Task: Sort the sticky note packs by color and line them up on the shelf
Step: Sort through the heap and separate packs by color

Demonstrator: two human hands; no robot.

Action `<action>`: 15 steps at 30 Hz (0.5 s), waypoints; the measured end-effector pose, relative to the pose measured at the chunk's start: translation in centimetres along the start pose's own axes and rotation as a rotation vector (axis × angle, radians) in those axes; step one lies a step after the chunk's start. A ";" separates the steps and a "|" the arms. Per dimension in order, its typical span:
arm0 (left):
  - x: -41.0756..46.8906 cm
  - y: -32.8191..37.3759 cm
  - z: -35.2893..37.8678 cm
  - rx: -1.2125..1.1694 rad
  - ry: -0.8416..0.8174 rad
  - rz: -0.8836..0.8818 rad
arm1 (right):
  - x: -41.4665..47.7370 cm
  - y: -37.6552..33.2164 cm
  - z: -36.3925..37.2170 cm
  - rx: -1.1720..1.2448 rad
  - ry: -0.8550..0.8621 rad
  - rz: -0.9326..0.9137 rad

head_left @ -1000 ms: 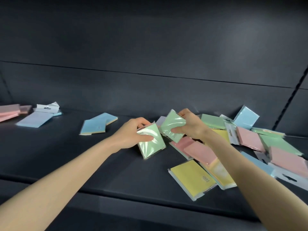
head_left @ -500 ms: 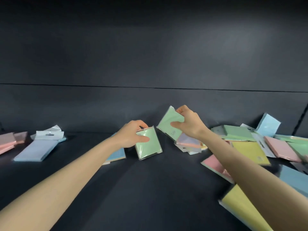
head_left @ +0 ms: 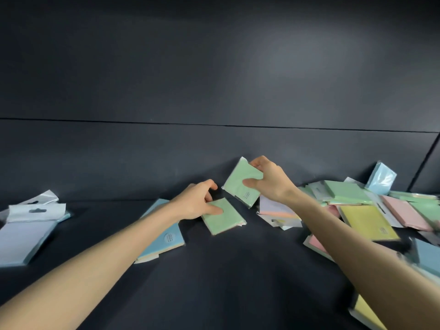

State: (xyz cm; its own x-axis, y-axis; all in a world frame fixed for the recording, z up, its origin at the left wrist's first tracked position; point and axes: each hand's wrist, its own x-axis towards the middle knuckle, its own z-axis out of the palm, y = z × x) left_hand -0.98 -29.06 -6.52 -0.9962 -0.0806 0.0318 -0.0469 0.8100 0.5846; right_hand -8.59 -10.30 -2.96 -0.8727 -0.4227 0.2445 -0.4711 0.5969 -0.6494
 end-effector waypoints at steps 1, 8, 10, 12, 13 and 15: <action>-0.1 -0.2 0.1 0.002 0.025 0.013 | 0.2 -0.2 0.3 -0.003 -0.018 -0.007; -1.9 -1.1 -1.1 0.222 0.155 0.128 | 1.1 -1.5 2.5 0.049 -0.204 -0.029; -2.3 -1.3 -1.5 0.241 0.185 0.132 | 1.1 -1.8 3.1 0.040 -0.288 -0.030; -2.6 -1.4 -1.8 0.246 0.188 0.144 | 1.1 -1.8 3.8 -0.099 -0.326 -0.057; -2.7 -1.4 -1.9 0.247 0.176 0.151 | 1.1 -1.7 4.1 -0.176 -0.331 -0.079; -2.7 -1.3 -1.9 0.263 0.136 0.157 | 0.7 -1.5 4.5 -0.274 -0.344 -0.105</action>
State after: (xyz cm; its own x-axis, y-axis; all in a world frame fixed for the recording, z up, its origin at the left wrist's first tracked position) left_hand 1.89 -30.98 -5.78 -0.9748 -0.0053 0.2230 0.0717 0.9393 0.3356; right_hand -7.93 -14.55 -5.04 -0.7470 -0.6646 0.0152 -0.6116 0.6781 -0.4076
